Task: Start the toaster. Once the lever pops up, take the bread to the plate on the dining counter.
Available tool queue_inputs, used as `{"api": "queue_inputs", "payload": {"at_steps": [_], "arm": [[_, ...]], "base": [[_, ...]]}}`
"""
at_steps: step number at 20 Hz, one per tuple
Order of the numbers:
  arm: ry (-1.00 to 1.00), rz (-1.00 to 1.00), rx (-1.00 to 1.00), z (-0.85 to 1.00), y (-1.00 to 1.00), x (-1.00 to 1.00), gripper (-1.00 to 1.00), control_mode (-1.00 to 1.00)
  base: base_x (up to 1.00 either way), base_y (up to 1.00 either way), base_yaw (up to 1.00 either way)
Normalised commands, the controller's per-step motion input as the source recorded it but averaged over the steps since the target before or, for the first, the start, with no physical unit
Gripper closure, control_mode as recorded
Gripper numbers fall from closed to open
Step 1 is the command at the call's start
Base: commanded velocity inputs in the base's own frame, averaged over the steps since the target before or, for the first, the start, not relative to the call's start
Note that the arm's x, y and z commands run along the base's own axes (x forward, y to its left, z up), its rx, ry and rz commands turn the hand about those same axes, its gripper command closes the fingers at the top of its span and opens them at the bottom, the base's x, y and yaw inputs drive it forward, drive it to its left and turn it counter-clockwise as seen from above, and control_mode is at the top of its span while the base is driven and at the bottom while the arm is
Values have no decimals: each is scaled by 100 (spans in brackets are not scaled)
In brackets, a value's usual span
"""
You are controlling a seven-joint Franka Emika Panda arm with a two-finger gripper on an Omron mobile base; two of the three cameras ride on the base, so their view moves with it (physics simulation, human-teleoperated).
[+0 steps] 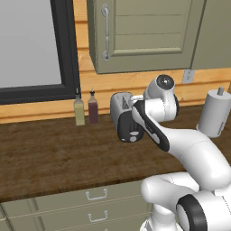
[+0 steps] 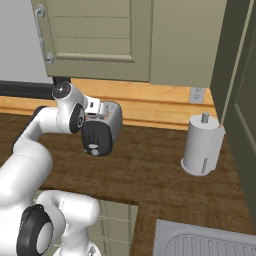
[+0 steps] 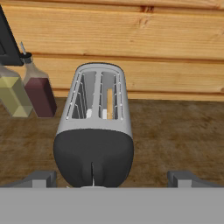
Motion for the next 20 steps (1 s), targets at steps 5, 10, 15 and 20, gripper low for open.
{"api": "queue_inputs", "payload": {"at_steps": [5, 10, 15, 20], "arm": [[0, 0, 0, 0, 0, 0, -100, -100], [0, 0, 0, 0, 0, 0, -100, -100], [0, 0, 0, 0, 0, 0, -100, -100], [0, 0, 0, 0, 0, 0, -100, -100]], "base": [[0, 0, 0], [0, 0, 0], [0, 0, 0], [0, 0, 0]]}}
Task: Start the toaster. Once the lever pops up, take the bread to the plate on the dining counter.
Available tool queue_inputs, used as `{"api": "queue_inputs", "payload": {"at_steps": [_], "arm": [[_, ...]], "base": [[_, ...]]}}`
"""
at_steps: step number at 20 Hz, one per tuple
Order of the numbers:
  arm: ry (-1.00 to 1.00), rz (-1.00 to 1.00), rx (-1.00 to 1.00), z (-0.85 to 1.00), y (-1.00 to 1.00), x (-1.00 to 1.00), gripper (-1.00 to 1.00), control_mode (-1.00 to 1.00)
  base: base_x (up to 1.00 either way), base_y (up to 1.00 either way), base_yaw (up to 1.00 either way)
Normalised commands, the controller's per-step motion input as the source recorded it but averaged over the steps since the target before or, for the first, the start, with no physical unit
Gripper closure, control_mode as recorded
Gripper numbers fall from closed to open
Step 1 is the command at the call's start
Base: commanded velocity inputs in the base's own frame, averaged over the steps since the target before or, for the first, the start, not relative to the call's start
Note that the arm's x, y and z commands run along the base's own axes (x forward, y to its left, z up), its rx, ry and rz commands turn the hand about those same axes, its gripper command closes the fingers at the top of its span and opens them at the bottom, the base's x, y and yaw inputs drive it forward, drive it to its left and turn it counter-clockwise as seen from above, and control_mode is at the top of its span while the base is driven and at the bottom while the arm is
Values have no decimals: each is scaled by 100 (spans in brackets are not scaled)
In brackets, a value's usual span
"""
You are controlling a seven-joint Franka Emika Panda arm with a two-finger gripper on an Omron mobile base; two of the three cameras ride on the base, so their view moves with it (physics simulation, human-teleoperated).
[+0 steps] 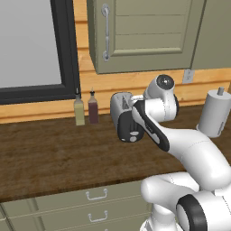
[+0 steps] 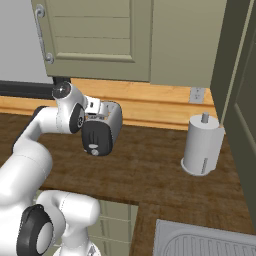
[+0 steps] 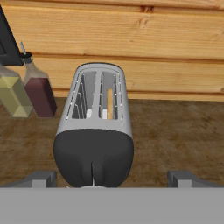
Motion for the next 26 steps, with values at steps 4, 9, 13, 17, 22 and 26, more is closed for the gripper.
{"api": "queue_inputs", "payload": {"at_steps": [4, 9, 13, 17, 22, 26], "arm": [[0, 0, 0, 0, 0, 0, -100, -100], [0, 0, 0, 0, 0, 0, -100, -100], [0, 0, 0, 0, 0, 0, -100, -100], [0, 0, 0, 0, 0, 0, -100, -100], [0, 0, 0, 0, 0, 0, -100, -100], [0, 0, 0, 0, 0, 0, -100, -100]], "base": [[0, 0, 0], [0, 0, 0], [0, 0, 0], [0, 0, 0], [0, 0, 0], [0, 0, 0]]}}
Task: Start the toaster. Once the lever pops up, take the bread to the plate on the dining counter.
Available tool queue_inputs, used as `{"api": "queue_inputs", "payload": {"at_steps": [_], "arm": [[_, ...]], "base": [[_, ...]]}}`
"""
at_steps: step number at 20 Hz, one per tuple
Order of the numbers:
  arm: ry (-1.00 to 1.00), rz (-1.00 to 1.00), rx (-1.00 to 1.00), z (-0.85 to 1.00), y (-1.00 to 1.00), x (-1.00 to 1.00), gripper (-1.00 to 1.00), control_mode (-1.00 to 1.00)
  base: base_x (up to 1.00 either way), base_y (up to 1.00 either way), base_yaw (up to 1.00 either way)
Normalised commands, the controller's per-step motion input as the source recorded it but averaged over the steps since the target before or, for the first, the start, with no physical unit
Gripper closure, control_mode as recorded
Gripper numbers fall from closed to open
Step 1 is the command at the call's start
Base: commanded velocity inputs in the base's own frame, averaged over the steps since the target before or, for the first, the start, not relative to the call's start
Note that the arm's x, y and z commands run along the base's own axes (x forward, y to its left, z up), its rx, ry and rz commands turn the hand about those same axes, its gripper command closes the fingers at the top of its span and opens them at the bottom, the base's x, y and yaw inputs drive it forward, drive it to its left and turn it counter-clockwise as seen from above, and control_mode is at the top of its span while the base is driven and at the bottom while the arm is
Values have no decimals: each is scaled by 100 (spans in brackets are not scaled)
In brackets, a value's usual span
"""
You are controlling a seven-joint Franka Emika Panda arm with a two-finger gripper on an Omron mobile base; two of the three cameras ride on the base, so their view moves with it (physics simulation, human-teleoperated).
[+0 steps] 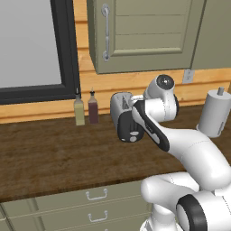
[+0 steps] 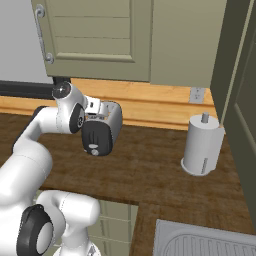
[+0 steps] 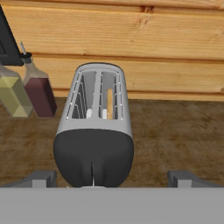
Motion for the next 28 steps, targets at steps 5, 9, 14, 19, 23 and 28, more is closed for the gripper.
{"api": "queue_inputs", "payload": {"at_steps": [5, 9, 14, 19, 23, 28], "arm": [[0, 0, 0, 0, 0, 0, -100, -100], [0, 0, 0, 0, 0, 0, -100, -100], [0, 0, 0, 0, 0, 0, -100, -100], [0, 0, 0, 0, 0, 0, -100, -100], [0, 0, 0, 0, 0, 0, -100, -100], [0, 0, 0, 0, 0, 0, -100, -100]], "base": [[0, 0, 0], [0, 0, 0], [0, 0, 0], [0, 0, 0], [0, 0, 0], [0, 0, 0]]}}
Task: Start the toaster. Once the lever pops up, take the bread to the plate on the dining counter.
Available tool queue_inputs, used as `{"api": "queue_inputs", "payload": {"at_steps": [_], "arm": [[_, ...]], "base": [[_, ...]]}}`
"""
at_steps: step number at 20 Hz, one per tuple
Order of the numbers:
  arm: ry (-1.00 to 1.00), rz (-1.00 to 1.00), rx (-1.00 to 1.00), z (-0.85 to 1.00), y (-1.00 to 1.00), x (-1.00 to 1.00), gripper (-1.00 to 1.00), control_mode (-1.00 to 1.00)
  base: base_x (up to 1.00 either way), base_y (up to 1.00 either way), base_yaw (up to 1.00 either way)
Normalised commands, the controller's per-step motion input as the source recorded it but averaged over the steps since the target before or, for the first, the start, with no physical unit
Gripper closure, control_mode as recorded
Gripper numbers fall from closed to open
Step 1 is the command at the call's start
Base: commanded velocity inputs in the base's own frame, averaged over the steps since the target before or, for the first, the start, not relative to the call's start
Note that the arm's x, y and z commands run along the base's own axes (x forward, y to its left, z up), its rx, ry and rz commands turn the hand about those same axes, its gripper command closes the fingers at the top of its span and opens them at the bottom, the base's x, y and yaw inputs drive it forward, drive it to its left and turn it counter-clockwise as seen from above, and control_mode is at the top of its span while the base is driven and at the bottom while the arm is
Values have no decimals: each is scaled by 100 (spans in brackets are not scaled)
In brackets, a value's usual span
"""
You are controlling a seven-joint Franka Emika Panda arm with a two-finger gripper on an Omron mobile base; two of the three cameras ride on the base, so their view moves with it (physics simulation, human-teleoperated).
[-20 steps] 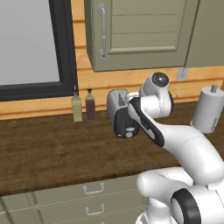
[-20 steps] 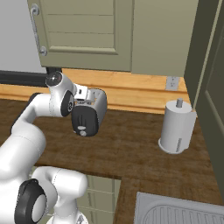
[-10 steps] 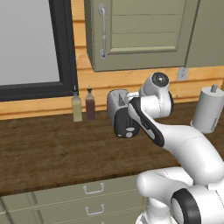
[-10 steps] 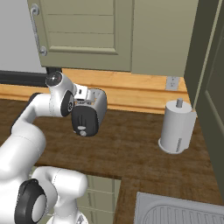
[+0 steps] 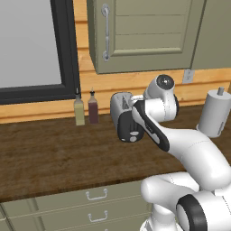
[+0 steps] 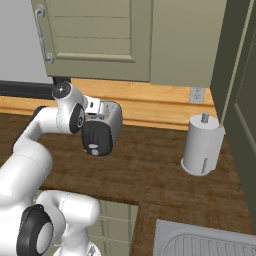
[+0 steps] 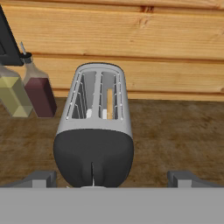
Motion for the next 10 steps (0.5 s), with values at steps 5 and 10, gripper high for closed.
{"api": "queue_inputs", "payload": {"at_steps": [5, 10], "arm": [[0, 0, 0, 0, 0, 0, -100, -100], [0, 0, 0, 0, 0, 0, -100, -100]], "base": [[0, 0, 0], [0, 0, 0]]}}
